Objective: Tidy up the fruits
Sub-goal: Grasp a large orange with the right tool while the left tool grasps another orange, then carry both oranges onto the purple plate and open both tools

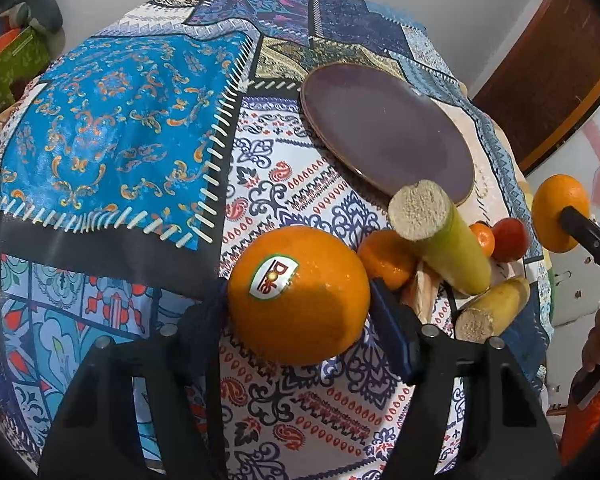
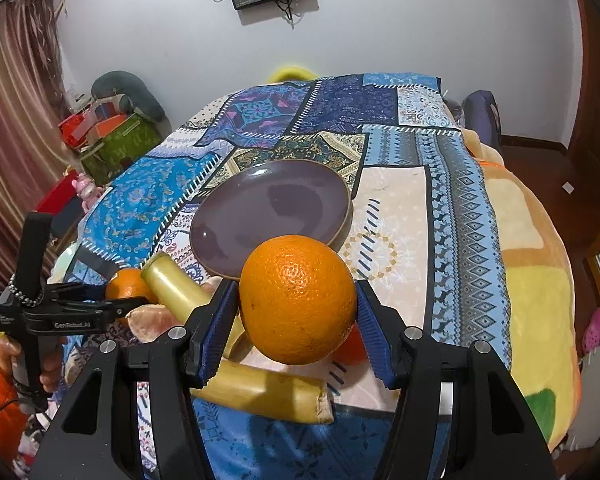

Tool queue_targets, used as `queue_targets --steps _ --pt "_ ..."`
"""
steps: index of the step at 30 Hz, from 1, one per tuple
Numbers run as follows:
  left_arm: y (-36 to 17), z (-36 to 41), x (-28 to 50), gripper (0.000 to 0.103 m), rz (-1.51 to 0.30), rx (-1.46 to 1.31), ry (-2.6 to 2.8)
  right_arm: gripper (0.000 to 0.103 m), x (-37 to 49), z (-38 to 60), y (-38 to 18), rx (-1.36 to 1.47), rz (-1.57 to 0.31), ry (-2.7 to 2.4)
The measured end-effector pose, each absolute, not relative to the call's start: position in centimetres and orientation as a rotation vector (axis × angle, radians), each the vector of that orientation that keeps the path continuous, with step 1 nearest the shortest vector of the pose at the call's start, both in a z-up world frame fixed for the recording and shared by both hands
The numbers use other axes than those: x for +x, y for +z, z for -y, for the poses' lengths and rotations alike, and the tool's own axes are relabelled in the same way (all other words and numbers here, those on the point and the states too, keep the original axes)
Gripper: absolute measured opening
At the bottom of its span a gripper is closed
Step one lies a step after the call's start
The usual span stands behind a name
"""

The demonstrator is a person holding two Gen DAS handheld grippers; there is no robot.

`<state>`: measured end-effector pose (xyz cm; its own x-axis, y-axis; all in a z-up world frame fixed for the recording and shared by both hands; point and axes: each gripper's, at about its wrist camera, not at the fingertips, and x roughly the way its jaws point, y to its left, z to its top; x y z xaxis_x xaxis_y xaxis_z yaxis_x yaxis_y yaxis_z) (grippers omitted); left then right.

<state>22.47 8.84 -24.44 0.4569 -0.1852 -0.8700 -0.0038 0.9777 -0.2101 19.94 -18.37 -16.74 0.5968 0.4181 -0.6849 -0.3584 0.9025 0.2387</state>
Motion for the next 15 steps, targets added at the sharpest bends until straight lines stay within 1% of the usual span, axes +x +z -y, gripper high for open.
queue_targets --steps 8,15 --pt "-20.3 -10.0 22.5 0.068 -0.970 -0.180 -0.078 0.056 21.9 17.9 -15.9 0.057 -0.781 0.454" --pt "-16.3 -9.8 24.8 0.068 -0.866 -0.156 -0.081 0.056 24.0 17.3 -14.5 0.033 -0.722 0.448"
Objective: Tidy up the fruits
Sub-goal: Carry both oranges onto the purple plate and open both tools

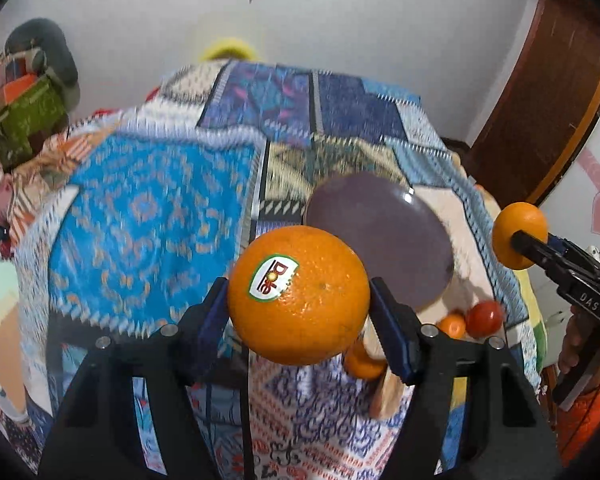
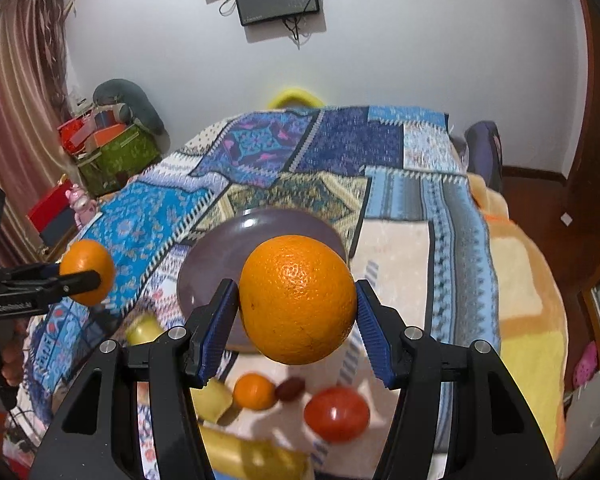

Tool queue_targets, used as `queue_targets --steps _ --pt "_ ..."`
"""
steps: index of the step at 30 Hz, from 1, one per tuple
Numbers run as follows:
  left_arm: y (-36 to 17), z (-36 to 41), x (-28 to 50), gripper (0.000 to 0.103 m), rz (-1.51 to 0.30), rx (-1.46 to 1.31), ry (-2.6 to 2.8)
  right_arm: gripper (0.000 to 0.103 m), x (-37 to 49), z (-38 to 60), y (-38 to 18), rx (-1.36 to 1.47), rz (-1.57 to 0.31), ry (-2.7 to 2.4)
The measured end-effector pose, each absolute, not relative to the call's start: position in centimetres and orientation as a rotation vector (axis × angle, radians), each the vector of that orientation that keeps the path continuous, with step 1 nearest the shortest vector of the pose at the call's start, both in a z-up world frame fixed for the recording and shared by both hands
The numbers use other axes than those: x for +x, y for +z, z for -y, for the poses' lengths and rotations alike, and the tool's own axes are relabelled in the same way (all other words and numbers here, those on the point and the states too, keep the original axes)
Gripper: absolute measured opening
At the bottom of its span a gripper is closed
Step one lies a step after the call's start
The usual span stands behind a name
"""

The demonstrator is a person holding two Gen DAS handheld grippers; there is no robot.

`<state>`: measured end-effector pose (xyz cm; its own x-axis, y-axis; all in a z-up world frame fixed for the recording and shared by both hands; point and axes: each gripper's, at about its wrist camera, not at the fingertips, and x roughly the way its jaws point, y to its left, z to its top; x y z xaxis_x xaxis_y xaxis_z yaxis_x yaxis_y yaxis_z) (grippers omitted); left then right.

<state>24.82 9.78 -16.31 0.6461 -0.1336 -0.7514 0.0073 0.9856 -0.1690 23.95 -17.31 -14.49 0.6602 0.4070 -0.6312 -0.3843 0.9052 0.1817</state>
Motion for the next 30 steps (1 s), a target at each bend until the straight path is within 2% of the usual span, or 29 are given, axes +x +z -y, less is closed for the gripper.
queue_targets --steps 13,30 --pt "-15.2 -6.9 29.8 0.068 -0.814 -0.094 -0.121 0.056 28.3 15.2 -13.7 -0.032 -0.661 0.441" --pt "-19.7 -5.0 36.9 0.068 -0.905 -0.066 -0.142 0.056 34.2 12.7 -17.9 -0.107 -0.769 0.450"
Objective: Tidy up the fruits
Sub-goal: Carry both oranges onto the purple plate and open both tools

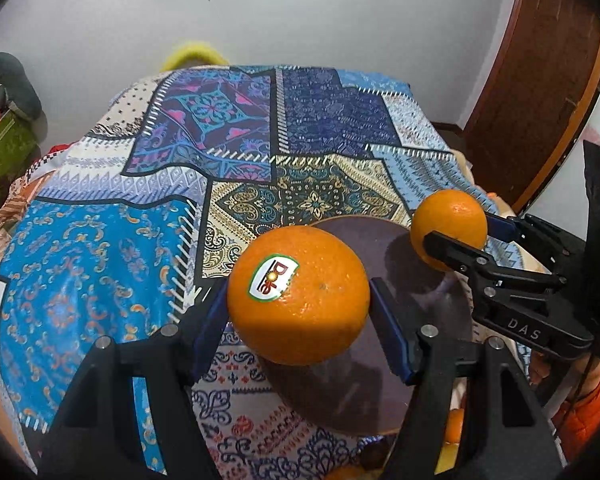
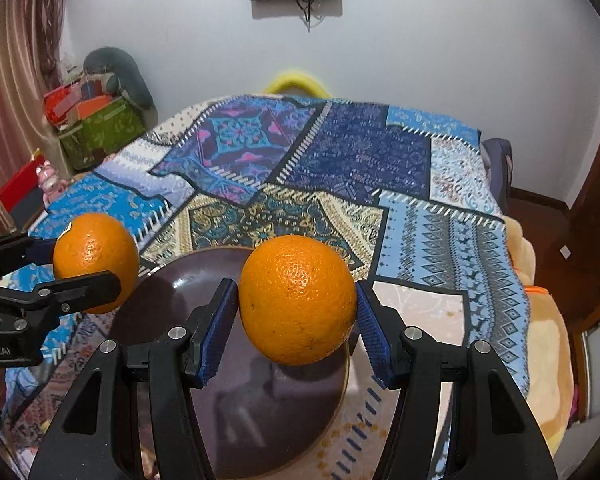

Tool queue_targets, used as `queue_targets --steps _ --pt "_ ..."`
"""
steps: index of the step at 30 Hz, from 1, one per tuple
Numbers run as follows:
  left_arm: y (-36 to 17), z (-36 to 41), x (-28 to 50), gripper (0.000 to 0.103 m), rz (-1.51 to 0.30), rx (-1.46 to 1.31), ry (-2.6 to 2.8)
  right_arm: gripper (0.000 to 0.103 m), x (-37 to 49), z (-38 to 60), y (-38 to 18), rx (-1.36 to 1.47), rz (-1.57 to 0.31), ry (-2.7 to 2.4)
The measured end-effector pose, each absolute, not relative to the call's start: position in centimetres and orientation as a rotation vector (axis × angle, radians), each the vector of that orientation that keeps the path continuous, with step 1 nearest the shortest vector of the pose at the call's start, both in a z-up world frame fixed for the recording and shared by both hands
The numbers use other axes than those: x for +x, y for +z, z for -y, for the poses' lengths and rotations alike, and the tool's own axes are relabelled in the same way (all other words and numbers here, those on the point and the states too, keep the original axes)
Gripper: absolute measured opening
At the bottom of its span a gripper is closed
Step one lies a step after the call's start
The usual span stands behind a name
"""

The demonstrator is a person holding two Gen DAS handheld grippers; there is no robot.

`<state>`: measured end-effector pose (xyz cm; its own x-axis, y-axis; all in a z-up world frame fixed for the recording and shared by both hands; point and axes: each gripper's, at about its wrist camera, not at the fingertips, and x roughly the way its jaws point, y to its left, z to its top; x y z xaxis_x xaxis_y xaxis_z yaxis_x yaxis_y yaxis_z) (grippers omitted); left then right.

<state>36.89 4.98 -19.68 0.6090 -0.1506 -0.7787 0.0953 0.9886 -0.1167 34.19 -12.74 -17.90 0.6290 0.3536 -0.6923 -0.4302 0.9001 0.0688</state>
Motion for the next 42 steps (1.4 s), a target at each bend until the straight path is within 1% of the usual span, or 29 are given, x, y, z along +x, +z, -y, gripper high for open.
queue_targets --steps 5,16,21,22,23,28,35,42 --pt "-21.2 -4.7 38.2 0.068 -0.942 -0.059 -0.140 0.056 35.3 12.2 -19.3 -0.121 -0.823 0.471" --pt "-23.2 -4.2 39.7 0.068 -1.020 -0.057 -0.144 0.056 36.4 11.1 -20.5 -0.154 -0.913 0.518" --pt "-23.5 -4.0 39.5 0.068 -1.038 -0.038 -0.150 0.056 36.4 10.9 -20.5 -0.167 -0.915 0.513" --pt "-23.4 -4.0 39.4 0.068 -1.039 -0.041 -0.154 0.057 36.4 10.9 -20.5 -0.165 -0.912 0.515" --pt "-23.3 -4.1 39.3 0.068 -1.036 -0.049 -0.160 0.060 36.3 11.0 -20.3 -0.163 -0.905 0.515" --pt "-21.7 -4.8 38.5 0.068 -0.997 -0.083 -0.149 0.072 35.7 11.3 -19.0 -0.168 -0.866 0.489" --pt "-17.7 -5.8 35.3 0.068 -0.922 -0.087 -0.127 0.073 32.7 12.1 -16.0 -0.199 -0.792 0.475" --pt "-14.5 -6.5 30.9 0.069 -0.867 -0.046 -0.101 0.073 28.9 13.5 -12.7 -0.162 -0.724 0.462"
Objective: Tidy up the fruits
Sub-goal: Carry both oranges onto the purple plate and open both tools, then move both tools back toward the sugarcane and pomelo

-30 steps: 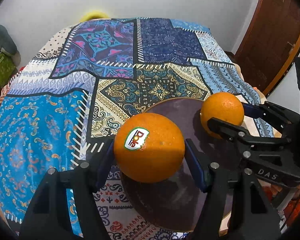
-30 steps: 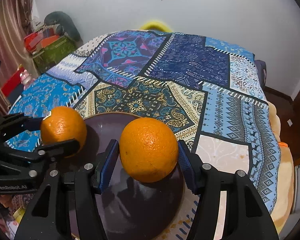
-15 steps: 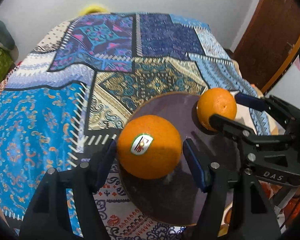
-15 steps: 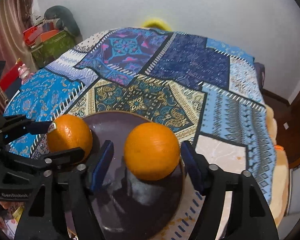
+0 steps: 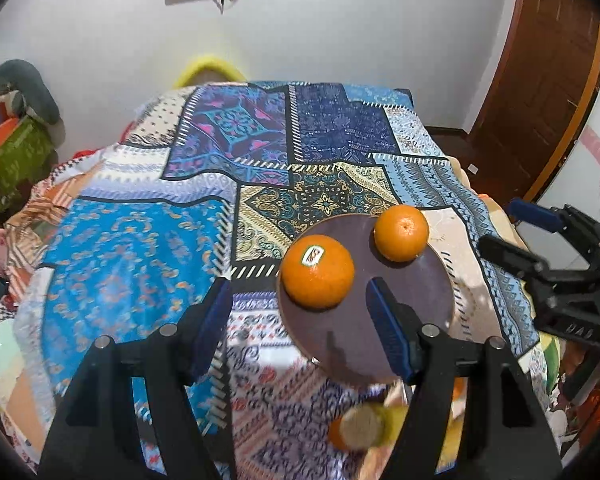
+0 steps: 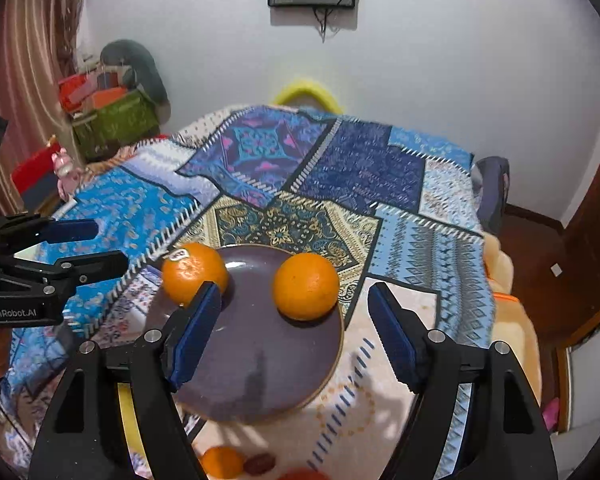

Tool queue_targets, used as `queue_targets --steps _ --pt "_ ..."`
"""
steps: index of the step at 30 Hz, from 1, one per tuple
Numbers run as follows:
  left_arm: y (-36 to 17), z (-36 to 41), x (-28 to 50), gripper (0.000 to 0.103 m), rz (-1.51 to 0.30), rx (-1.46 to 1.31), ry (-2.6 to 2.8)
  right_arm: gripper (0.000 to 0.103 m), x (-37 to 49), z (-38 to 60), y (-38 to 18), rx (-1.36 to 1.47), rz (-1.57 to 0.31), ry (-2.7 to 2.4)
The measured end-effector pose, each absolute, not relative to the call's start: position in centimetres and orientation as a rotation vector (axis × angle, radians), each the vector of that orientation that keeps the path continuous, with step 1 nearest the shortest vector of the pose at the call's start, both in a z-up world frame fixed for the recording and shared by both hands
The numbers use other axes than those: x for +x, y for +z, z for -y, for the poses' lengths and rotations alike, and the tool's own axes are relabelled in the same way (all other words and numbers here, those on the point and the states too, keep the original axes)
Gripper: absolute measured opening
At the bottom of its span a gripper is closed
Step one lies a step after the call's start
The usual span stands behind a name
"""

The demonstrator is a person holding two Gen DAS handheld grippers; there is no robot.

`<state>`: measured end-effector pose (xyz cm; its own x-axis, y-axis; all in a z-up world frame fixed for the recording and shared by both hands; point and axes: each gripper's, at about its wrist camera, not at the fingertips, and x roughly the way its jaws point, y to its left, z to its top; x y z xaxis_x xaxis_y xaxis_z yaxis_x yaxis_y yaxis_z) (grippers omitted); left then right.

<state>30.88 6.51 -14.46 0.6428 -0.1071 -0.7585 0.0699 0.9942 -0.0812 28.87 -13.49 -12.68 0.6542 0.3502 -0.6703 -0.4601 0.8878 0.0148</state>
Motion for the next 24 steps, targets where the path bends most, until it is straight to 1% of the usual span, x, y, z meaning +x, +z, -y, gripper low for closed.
queue_targets --steps 7,13,16,24 --pt "-12.8 -7.0 26.3 0.072 -0.842 -0.042 -0.095 0.076 24.7 14.7 -10.5 -0.162 -0.668 0.440" --pt "-12.8 -6.9 22.9 0.073 -0.854 -0.037 -0.099 0.077 21.5 15.5 -10.5 -0.164 -0.669 0.428" --pt "-13.5 -6.8 21.4 0.077 -0.871 -0.033 -0.099 0.077 20.1 15.9 -11.1 -0.160 -0.687 0.425" --pt "-17.4 -5.5 18.7 0.077 -0.954 -0.016 -0.112 0.077 17.5 16.1 -14.1 -0.181 -0.774 0.422"
